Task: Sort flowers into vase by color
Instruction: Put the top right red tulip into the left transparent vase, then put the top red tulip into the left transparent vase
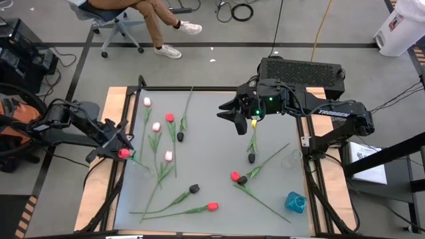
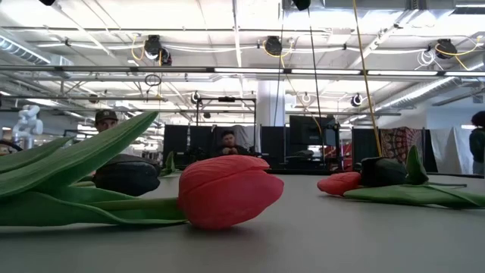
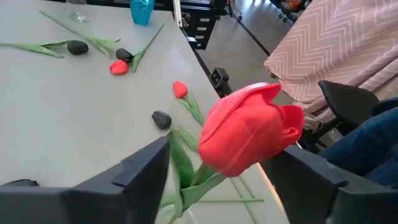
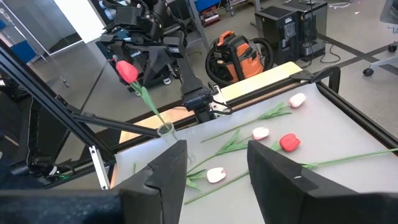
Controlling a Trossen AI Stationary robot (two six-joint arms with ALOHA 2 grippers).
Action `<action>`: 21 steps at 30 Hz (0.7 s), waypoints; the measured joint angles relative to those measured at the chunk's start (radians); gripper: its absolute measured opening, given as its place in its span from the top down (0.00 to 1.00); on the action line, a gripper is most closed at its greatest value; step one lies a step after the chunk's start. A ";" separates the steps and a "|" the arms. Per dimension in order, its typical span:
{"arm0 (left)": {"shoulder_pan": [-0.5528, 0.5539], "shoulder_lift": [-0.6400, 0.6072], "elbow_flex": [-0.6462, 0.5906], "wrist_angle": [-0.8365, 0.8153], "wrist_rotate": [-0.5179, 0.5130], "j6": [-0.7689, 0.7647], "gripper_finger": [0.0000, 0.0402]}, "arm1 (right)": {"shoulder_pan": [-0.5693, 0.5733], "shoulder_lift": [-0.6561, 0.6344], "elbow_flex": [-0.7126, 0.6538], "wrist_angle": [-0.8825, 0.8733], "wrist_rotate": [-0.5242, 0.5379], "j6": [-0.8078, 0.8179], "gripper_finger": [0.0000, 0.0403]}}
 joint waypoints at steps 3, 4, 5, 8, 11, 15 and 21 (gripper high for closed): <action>0.000 0.000 0.000 0.000 -0.001 -0.001 0.22 | 0.000 0.000 0.000 0.000 0.000 0.000 0.60; 0.000 0.000 0.000 0.000 -0.002 -0.002 0.18 | 0.000 0.000 0.000 0.000 0.000 0.000 0.60; 0.000 0.000 0.000 0.001 -0.002 -0.002 0.15 | 0.000 0.000 0.000 0.000 0.000 0.000 0.60; 0.000 0.000 0.000 0.001 -0.002 -0.002 0.04 | 0.000 0.000 0.000 0.000 0.000 0.000 0.60; 0.000 0.000 0.000 0.000 -0.009 -0.002 0.02 | 0.000 0.000 0.000 0.000 0.000 0.000 0.60; 0.000 0.000 0.000 0.000 -0.017 -0.002 0.03 | 0.000 0.000 0.000 0.000 0.000 0.000 0.60; 0.000 0.000 0.002 -0.001 -0.032 -0.001 0.03 | 0.000 0.000 0.000 0.000 0.000 0.000 0.60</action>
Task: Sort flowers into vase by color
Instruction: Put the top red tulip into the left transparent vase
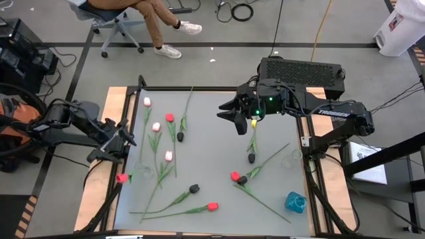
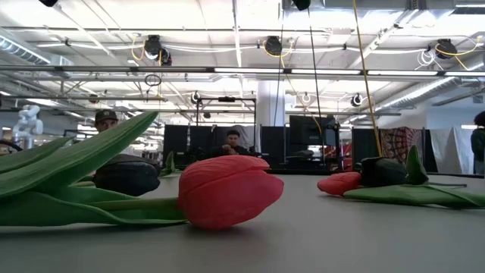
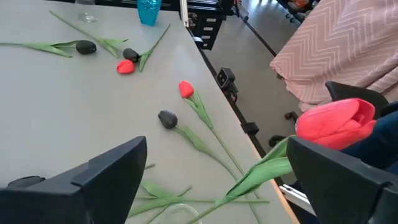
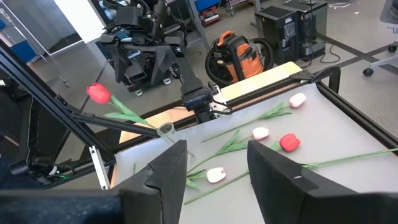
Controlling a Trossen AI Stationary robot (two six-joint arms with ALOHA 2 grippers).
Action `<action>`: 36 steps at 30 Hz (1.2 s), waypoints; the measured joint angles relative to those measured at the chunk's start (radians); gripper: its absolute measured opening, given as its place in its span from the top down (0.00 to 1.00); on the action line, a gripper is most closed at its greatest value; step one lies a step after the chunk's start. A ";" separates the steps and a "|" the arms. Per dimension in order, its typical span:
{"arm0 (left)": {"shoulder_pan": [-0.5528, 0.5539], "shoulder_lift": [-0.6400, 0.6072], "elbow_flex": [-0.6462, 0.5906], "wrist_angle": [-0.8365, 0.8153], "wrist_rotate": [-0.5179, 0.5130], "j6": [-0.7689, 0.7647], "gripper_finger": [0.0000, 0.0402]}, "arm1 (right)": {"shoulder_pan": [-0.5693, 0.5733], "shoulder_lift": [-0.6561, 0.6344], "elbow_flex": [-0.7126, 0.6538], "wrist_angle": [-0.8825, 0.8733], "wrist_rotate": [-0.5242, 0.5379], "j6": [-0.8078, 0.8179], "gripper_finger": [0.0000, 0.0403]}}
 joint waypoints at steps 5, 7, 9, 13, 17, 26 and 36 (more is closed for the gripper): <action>0.000 0.000 0.036 0.001 -0.048 0.032 0.03 | 0.000 0.000 0.000 0.000 0.000 0.000 0.60; 0.000 0.000 0.055 0.001 -0.084 0.034 0.03 | 0.000 0.000 0.000 0.000 0.000 0.000 0.60; 0.000 0.000 0.074 0.011 -0.121 0.036 0.03 | 0.000 0.000 0.000 0.000 0.000 0.000 0.60; 0.000 0.000 0.106 0.040 -0.173 0.036 0.07 | 0.000 0.000 0.000 0.000 0.000 0.000 0.60; 0.000 0.000 0.119 0.065 -0.200 0.033 0.13 | 0.000 0.000 0.000 0.000 0.000 0.000 0.60; 0.000 0.000 0.121 0.113 -0.210 0.026 0.35 | 0.000 0.000 0.000 0.000 0.000 0.000 0.60; 0.000 0.000 0.121 0.146 -0.211 0.025 0.66 | 0.000 0.000 0.000 0.000 0.000 0.000 0.60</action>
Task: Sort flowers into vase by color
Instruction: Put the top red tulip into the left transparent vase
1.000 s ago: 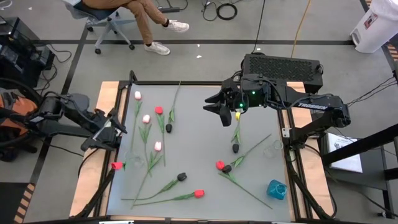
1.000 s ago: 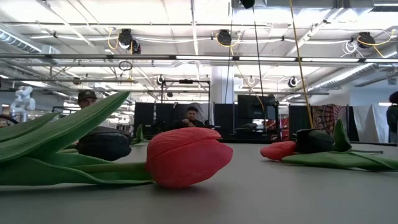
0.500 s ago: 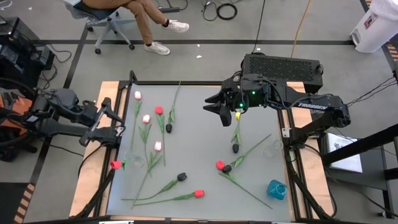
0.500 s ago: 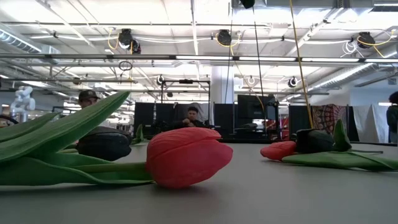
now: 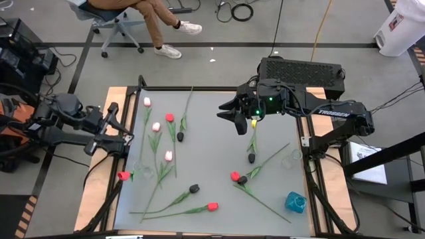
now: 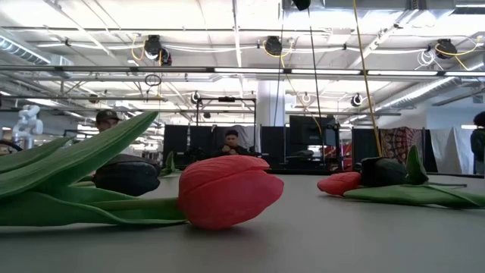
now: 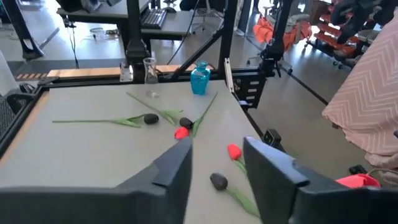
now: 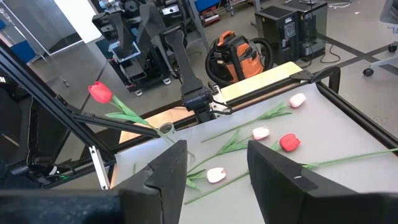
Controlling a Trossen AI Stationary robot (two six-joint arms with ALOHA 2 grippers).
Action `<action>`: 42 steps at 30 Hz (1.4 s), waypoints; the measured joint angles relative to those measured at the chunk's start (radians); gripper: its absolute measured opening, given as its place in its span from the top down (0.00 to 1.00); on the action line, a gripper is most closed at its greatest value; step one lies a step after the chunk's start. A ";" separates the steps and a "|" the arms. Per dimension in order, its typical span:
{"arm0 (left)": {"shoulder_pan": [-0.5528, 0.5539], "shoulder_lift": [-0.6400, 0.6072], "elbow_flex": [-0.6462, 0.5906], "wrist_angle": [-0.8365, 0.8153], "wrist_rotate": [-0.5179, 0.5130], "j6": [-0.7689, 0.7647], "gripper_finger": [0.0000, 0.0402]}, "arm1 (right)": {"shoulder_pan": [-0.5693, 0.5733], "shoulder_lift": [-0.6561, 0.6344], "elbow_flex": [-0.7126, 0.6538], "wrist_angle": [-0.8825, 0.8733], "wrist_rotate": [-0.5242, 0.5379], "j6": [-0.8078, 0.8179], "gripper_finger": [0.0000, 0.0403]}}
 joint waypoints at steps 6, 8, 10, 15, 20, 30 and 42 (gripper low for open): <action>0.000 0.000 0.000 0.007 0.000 0.000 0.86 | 0.000 0.000 0.000 0.000 0.000 0.000 0.60; 0.000 0.000 0.000 0.007 0.000 0.000 0.92 | 0.000 0.000 0.000 0.000 0.000 0.000 0.60; 0.000 0.000 0.000 0.007 0.000 -0.002 0.98 | 0.000 0.000 0.000 0.000 0.000 0.000 0.60; 0.000 0.000 0.000 0.007 -0.005 -0.007 0.98 | 0.000 0.000 0.000 0.000 0.000 0.000 0.60; 0.000 0.000 0.000 0.011 -0.016 -0.026 0.99 | 0.000 0.000 0.000 0.000 0.000 0.000 0.60; 0.000 0.000 0.000 0.012 -0.017 -0.025 0.93 | 0.000 0.000 0.000 0.000 0.000 0.000 0.60; 0.000 0.000 0.000 0.012 -0.017 -0.026 0.93 | 0.000 0.000 0.000 0.000 0.000 0.000 0.60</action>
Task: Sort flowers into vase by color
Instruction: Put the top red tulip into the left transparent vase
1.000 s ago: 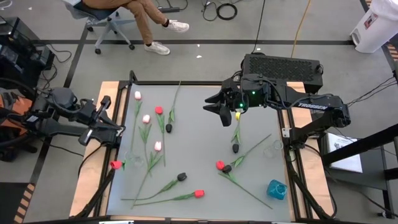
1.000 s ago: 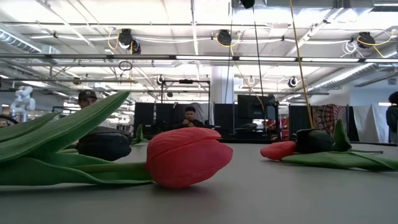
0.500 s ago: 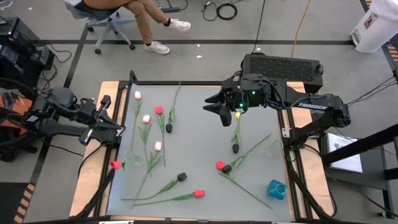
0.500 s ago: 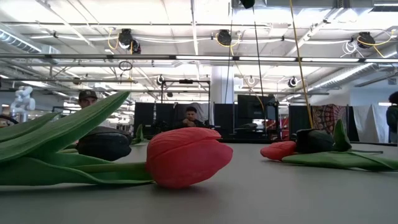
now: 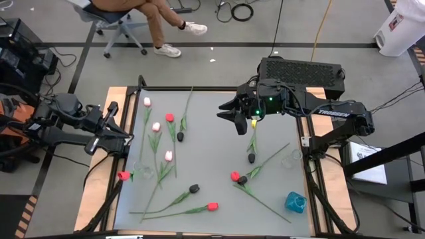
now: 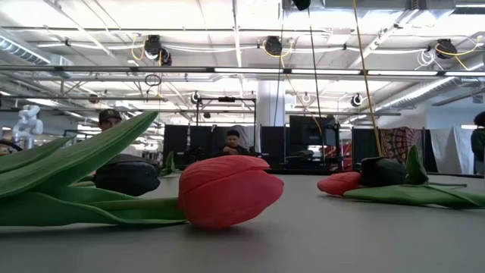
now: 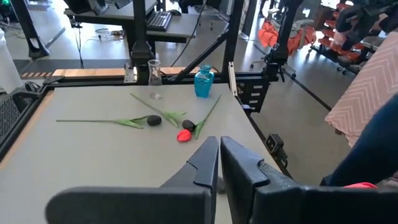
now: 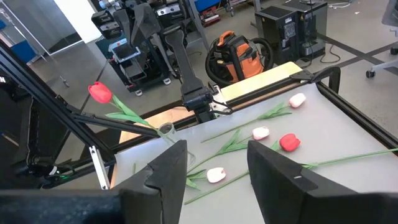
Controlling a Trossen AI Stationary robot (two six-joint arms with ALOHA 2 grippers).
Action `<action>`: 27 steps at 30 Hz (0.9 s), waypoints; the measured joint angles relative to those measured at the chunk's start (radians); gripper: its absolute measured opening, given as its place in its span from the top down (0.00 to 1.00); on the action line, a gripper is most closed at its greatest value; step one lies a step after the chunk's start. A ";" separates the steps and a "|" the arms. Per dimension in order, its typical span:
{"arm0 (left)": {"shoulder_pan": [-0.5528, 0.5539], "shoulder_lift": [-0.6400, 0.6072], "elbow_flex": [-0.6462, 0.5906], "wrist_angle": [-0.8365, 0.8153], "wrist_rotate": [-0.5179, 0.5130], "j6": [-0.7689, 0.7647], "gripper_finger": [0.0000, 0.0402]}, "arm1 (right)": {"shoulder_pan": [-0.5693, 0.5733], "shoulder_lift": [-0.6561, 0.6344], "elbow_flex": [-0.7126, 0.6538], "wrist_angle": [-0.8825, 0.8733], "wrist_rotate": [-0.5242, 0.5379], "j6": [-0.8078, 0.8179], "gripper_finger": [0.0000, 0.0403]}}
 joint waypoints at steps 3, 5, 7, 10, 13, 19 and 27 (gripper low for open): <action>0.000 0.000 0.000 0.000 0.000 0.000 0.93 | 0.000 0.000 0.000 0.000 0.000 0.000 0.60; 0.000 0.000 0.000 0.000 0.000 0.000 0.93 | 0.000 0.000 0.000 0.000 0.000 0.000 0.60; 0.000 0.000 0.000 0.000 0.000 -0.001 0.93 | 0.000 0.000 0.000 0.002 0.000 0.000 0.60; 0.000 0.000 0.000 0.000 -0.022 -0.001 0.93 | 0.000 0.000 0.001 0.019 0.000 0.002 0.60; 0.000 0.000 0.000 0.000 -0.049 0.000 0.93 | 0.000 -0.001 0.001 0.016 0.000 0.009 0.60; 0.000 0.000 0.000 0.000 -0.057 0.000 0.93 | -0.002 -0.001 0.001 -0.013 0.003 0.051 0.60; 0.000 0.000 0.000 0.000 -0.076 0.000 0.93 | 0.000 -0.001 0.001 -0.022 -0.001 0.116 0.60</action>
